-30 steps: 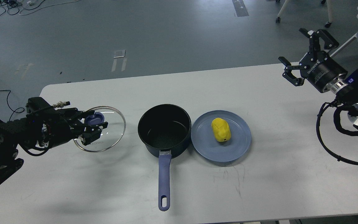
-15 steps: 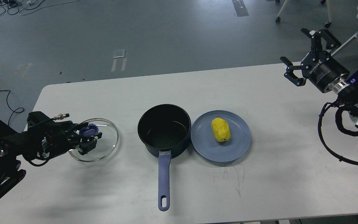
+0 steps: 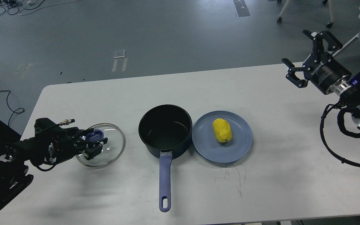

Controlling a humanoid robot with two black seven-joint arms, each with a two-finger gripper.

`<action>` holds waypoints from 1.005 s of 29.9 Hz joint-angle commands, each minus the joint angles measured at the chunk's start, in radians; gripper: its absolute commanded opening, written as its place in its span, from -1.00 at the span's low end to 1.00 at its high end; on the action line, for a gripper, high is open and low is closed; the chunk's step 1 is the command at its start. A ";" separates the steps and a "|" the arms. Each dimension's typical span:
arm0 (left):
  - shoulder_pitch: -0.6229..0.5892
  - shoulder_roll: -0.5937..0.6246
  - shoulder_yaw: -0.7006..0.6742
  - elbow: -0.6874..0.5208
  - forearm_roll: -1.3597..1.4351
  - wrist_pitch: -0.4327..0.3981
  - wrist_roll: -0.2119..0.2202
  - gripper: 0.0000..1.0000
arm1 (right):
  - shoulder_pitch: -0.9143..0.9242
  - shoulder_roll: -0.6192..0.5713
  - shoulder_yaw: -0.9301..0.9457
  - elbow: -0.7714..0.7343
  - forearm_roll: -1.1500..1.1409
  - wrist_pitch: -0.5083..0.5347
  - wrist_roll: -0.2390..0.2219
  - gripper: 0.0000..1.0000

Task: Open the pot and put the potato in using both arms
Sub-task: 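Lower the lid onto the table beside the pot with the left gripper, then release the lid and raise the left gripper away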

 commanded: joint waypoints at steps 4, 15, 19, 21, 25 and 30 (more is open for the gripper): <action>-0.001 0.012 -0.006 -0.005 -0.019 -0.003 0.000 0.93 | -0.001 0.000 0.001 0.000 0.000 0.000 0.000 1.00; -0.268 0.035 -0.010 -0.084 -0.681 -0.219 0.000 0.95 | 0.009 -0.019 0.000 0.006 -0.001 0.000 0.000 1.00; -0.300 -0.060 -0.010 -0.084 -1.122 -0.248 0.000 0.95 | 0.007 -0.020 -0.003 0.006 -0.001 0.000 -0.001 1.00; -0.299 -0.102 -0.010 -0.084 -1.278 -0.245 0.000 0.95 | 0.004 -0.020 -0.003 0.006 -0.001 0.000 -0.001 1.00; -0.288 -0.198 -0.027 -0.083 -1.402 -0.237 0.000 0.95 | 0.000 -0.037 -0.003 0.009 -0.001 0.000 0.000 1.00; -0.204 -0.269 -0.150 -0.060 -1.524 -0.268 0.000 0.95 | -0.002 -0.054 -0.005 0.009 -0.001 0.000 0.000 1.00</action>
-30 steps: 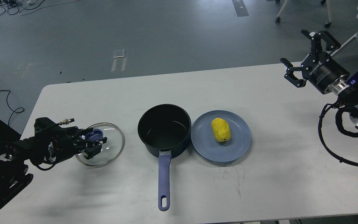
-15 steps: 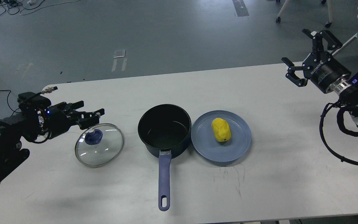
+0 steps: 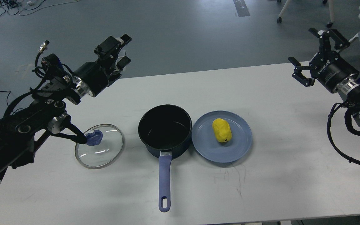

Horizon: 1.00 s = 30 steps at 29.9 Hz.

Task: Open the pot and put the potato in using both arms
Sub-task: 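Release the lid and raise the left gripper away, then reach the right gripper down to the yellow potato on the plate and grasp it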

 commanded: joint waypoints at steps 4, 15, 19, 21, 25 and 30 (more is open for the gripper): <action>0.116 -0.088 -0.170 0.082 -0.071 -0.113 0.000 0.95 | -0.002 -0.024 -0.011 0.005 -0.021 0.000 -0.001 1.00; 0.115 -0.092 -0.207 0.128 -0.074 -0.184 0.007 0.95 | 0.151 -0.157 -0.040 0.215 -0.640 0.000 -0.001 1.00; 0.113 -0.092 -0.207 0.127 -0.074 -0.184 0.007 0.95 | 0.323 -0.159 -0.192 0.243 -0.785 0.000 -0.003 1.00; 0.113 -0.091 -0.207 0.127 -0.074 -0.184 0.007 0.95 | 0.491 -0.148 -0.393 0.269 -0.840 0.000 -0.004 1.00; 0.112 -0.091 -0.207 0.125 -0.072 -0.184 0.007 0.95 | 0.706 -0.071 -0.681 0.315 -0.914 0.000 -0.004 1.00; 0.110 -0.091 -0.207 0.119 -0.072 -0.184 0.007 0.95 | 0.801 0.010 -0.868 0.344 -1.123 0.000 -0.004 1.00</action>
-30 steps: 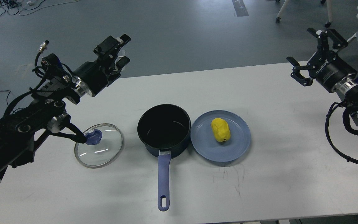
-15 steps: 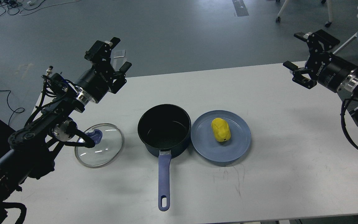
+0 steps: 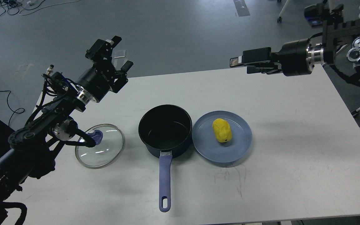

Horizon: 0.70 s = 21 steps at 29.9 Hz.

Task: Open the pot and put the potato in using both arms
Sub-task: 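Reach the right gripper down to the yellow potato on the plate and grasp it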

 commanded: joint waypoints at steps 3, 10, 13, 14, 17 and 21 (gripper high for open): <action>-0.004 0.000 0.000 -0.006 0.001 0.000 0.003 0.95 | 0.045 0.084 -0.131 0.001 -0.193 0.000 0.000 1.00; -0.012 -0.002 0.000 -0.007 0.001 0.000 0.012 0.95 | 0.049 0.199 -0.192 -0.071 -0.202 0.000 0.000 1.00; -0.012 0.000 0.000 -0.007 0.001 0.000 0.014 0.95 | 0.043 0.262 -0.238 -0.123 -0.200 0.000 0.000 1.00; -0.012 0.000 0.000 -0.006 -0.001 0.000 0.014 0.95 | 0.042 0.271 -0.244 -0.132 -0.200 0.000 0.000 1.00; -0.012 0.000 0.000 -0.007 -0.001 0.000 0.014 0.95 | 0.042 0.312 -0.273 -0.154 -0.202 0.000 -0.002 1.00; -0.012 -0.003 -0.001 -0.009 -0.001 0.000 0.014 0.95 | 0.039 0.354 -0.295 -0.186 -0.200 0.000 -0.003 1.00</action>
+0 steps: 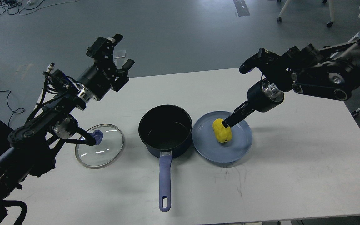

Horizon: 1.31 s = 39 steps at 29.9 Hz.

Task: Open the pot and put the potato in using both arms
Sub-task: 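Reach the right gripper down to the yellow potato on the plate and grasp it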

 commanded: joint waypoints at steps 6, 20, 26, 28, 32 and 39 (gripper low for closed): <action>0.000 -0.001 -0.001 -0.003 0.000 0.000 -0.002 0.95 | -0.024 0.085 -0.021 -0.073 0.002 0.000 -0.004 1.00; 0.000 -0.001 -0.021 -0.003 0.000 0.000 -0.002 0.95 | -0.088 0.136 -0.024 -0.148 0.004 0.000 -0.021 1.00; 0.000 0.000 -0.021 -0.003 -0.002 0.000 -0.002 0.95 | -0.099 0.162 -0.023 -0.169 0.007 0.000 -0.022 1.00; 0.000 0.002 -0.023 -0.003 0.000 0.000 -0.002 0.95 | -0.119 0.169 -0.023 -0.191 0.007 0.000 -0.022 1.00; 0.000 0.000 -0.023 -0.003 -0.002 0.000 -0.002 0.95 | -0.133 0.173 -0.023 -0.197 0.007 0.000 -0.022 1.00; 0.001 0.000 -0.036 -0.003 0.000 0.000 -0.002 0.95 | -0.145 0.191 -0.017 -0.222 0.007 0.000 -0.022 1.00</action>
